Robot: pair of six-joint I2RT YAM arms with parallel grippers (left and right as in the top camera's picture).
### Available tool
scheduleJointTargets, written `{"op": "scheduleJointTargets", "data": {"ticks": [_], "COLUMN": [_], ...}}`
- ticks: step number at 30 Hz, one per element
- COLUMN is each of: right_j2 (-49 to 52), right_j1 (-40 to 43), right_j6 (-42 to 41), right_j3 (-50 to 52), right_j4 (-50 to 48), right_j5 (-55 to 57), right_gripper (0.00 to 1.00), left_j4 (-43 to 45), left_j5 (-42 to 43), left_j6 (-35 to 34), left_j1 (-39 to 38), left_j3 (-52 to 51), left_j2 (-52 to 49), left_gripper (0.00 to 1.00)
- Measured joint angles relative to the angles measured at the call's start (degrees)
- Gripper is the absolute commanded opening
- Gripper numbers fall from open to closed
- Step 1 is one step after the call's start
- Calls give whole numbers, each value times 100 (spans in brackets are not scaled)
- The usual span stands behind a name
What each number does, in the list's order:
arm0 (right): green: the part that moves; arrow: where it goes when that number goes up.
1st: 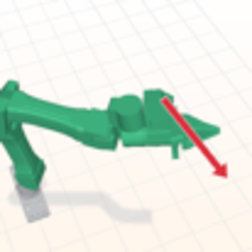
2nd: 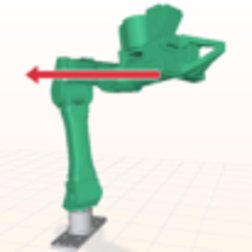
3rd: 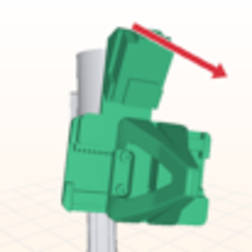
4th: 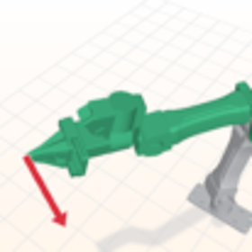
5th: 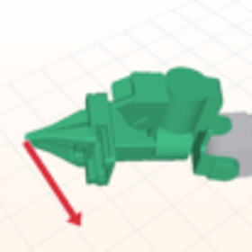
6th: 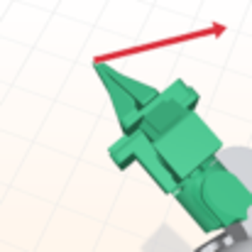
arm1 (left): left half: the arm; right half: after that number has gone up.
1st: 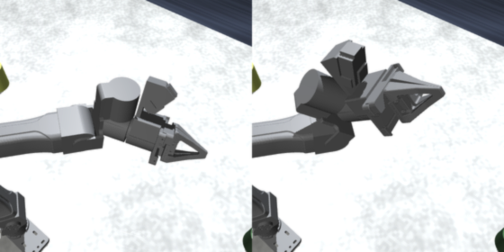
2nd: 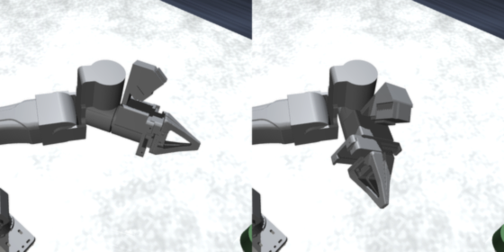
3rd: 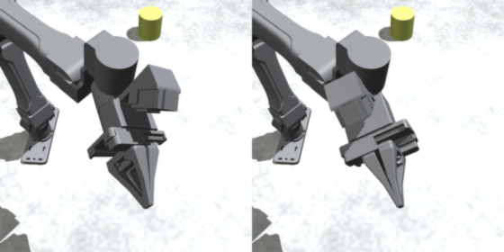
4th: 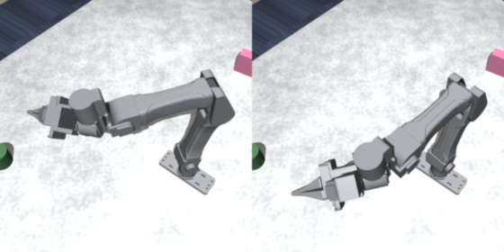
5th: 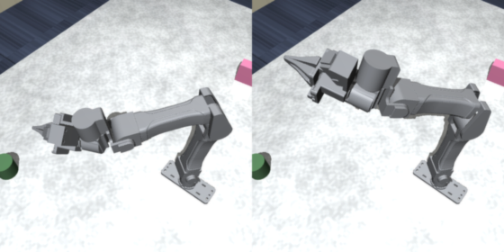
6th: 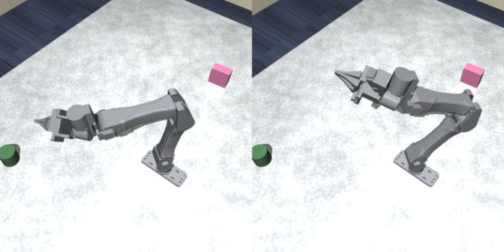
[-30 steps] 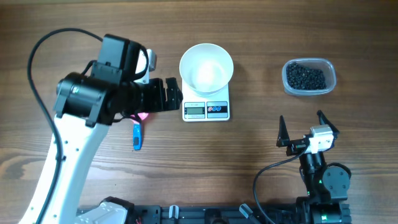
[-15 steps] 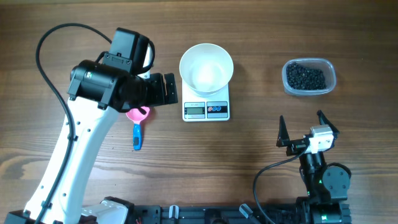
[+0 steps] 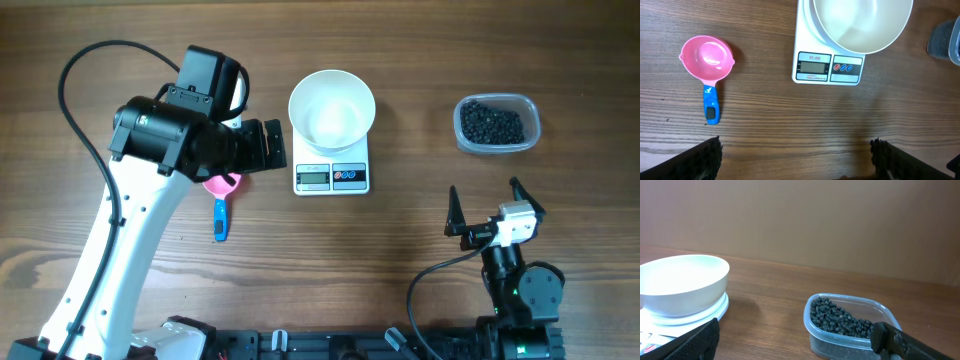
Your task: Scoop item into bowl and weigh 150g on scale
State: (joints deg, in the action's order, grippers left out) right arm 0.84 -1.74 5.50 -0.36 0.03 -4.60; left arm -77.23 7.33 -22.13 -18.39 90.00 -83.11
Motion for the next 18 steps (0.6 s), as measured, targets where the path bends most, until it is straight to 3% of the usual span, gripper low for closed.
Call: {"op": "scheduleJointTargets", "data": {"ticks": [18], "right_j2": [0], "right_j1": [0], "right_j6": [0], "right_j3": [0], "right_j4": [0], "right_j5": [2], "right_gripper": [100], "left_j4": [-240], "left_j5": [-22], "left_j6": [-437], "left_j1": [0], "left_j3": [-4], "left_j2": [-411], "left_gripper": [100]}}
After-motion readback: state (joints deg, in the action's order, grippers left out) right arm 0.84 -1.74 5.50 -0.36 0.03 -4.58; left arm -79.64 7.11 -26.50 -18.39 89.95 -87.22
